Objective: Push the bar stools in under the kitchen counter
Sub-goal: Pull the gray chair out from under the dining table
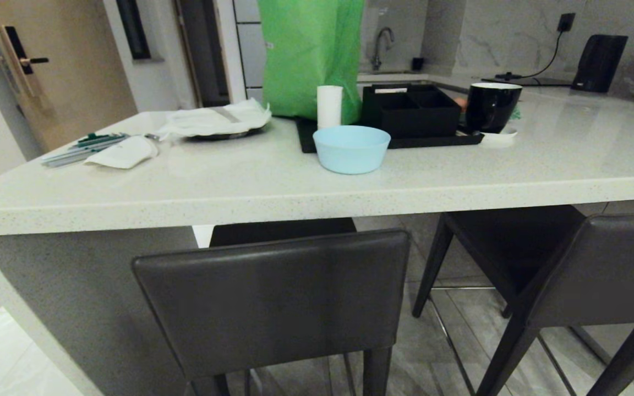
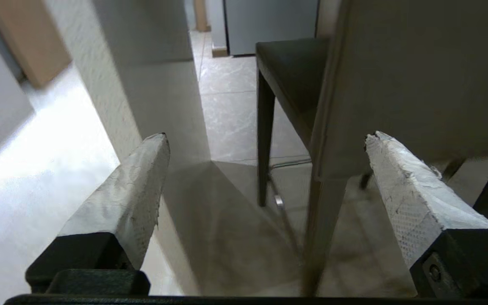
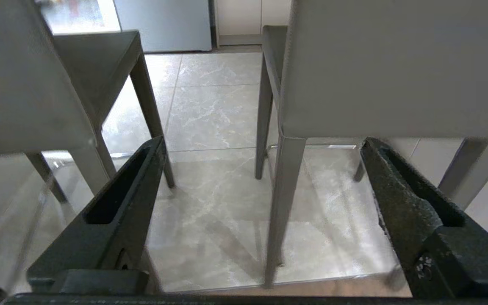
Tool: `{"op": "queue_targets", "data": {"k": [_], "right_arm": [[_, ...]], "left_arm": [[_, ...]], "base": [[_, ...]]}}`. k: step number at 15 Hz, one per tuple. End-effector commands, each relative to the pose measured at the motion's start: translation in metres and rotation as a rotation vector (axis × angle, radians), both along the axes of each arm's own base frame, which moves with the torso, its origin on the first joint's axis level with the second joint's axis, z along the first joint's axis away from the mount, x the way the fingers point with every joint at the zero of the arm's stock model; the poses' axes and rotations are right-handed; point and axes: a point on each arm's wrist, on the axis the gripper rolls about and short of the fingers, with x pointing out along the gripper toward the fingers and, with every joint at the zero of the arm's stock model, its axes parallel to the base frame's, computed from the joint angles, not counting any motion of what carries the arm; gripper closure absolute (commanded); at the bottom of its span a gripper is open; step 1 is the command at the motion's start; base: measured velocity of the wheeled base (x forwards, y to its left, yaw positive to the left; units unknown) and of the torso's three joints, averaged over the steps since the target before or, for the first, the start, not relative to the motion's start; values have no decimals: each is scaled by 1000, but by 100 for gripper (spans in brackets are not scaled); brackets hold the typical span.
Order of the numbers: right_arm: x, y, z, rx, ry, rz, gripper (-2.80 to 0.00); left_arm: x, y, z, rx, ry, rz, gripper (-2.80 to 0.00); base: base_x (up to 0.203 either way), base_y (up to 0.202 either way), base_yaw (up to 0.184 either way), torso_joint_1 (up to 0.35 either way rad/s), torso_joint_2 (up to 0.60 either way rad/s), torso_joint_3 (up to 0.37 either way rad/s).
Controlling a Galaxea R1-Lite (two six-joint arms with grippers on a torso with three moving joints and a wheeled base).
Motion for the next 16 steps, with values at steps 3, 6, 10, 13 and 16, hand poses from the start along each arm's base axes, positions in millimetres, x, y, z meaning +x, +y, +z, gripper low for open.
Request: {"op": "queue_targets", "data": {"k": [3,6,10,13,16], "right_arm": [[5,2,54,79,7,88,-280],[29,4,75,89,76,189,-280],[53,10,80,85,118,408,-280],[64,14,69,102,212,583,-280],[88,22,69,104,261,705,-280]], "left_arm": [[0,0,1,47,-7,-19,-280],[-2,-1,7,47,-32,-39,-280],[2,-7,52,-77,33,-323,-280],[23,-10,48,-157,192,-535,-280],[65,-17,55,-200,305,-637,-280]], "base": [[0,0,0,0,0,0],[0,0,0,0,0,0],[0,0,0,0,0,0],[0,0,0,0,0,0],[0,0,0,0,0,0]]}}
